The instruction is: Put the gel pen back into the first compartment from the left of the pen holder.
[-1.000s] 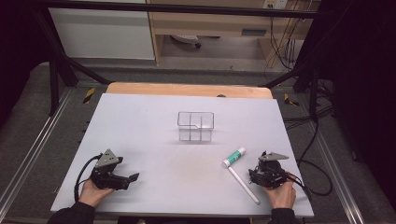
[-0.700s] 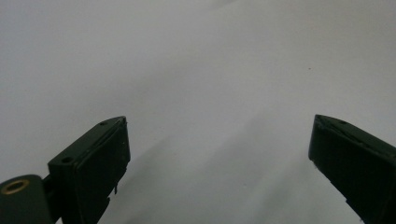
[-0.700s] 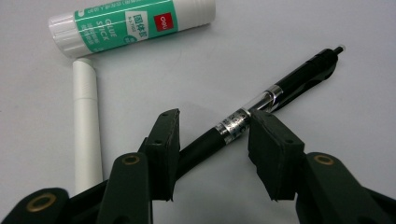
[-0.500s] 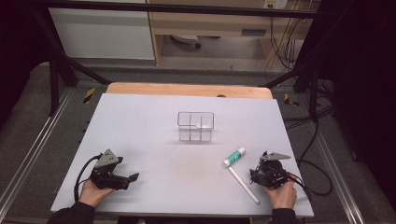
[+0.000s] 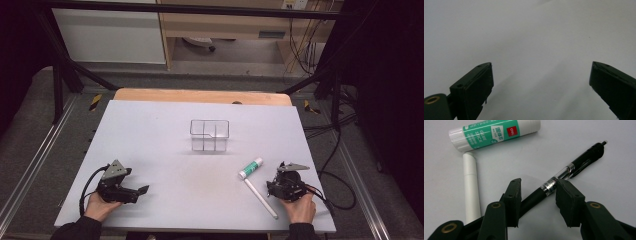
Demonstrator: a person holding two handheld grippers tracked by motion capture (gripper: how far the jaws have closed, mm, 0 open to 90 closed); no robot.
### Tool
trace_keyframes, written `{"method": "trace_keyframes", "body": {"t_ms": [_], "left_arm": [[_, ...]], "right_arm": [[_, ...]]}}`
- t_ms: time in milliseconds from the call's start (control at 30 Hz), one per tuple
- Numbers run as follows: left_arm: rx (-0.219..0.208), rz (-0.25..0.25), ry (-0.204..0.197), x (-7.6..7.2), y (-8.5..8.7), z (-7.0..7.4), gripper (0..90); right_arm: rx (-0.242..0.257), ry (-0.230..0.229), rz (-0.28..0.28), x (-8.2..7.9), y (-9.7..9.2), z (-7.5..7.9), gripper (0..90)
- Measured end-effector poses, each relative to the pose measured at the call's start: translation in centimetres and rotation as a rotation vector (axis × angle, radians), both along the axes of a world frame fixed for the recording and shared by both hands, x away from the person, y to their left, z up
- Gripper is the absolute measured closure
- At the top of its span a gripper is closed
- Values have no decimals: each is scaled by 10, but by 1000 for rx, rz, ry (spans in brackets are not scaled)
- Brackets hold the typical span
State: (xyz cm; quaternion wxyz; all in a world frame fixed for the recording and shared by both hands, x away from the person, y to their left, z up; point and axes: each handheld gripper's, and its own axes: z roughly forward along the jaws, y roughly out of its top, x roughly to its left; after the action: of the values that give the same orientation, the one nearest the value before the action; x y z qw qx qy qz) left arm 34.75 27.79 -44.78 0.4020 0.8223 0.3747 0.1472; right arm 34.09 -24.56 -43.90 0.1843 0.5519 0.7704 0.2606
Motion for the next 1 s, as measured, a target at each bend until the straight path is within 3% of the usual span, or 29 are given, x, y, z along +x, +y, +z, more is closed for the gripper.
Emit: {"method": "trace_keyframes", "body": {"t_ms": [367,633,733,833,1000], "left_arm": [[-1,-1,-1,0,0,1,52],[4,-2,0,0,-1,0,52],[2,-1,-2,0,0,0,52],[1,0,-1,0,0,1,52],[0,0,0,0,0,0,52]], "right_arm": [[11,16,13,-1,-4,4,601],[-1,4,-15,-1,2,1,602],[-25,13,-13,-1,7,-1,649],[-15,11,-5,-1,8,-1,722],[-10,16,-3,-1,7,0,732]]}}
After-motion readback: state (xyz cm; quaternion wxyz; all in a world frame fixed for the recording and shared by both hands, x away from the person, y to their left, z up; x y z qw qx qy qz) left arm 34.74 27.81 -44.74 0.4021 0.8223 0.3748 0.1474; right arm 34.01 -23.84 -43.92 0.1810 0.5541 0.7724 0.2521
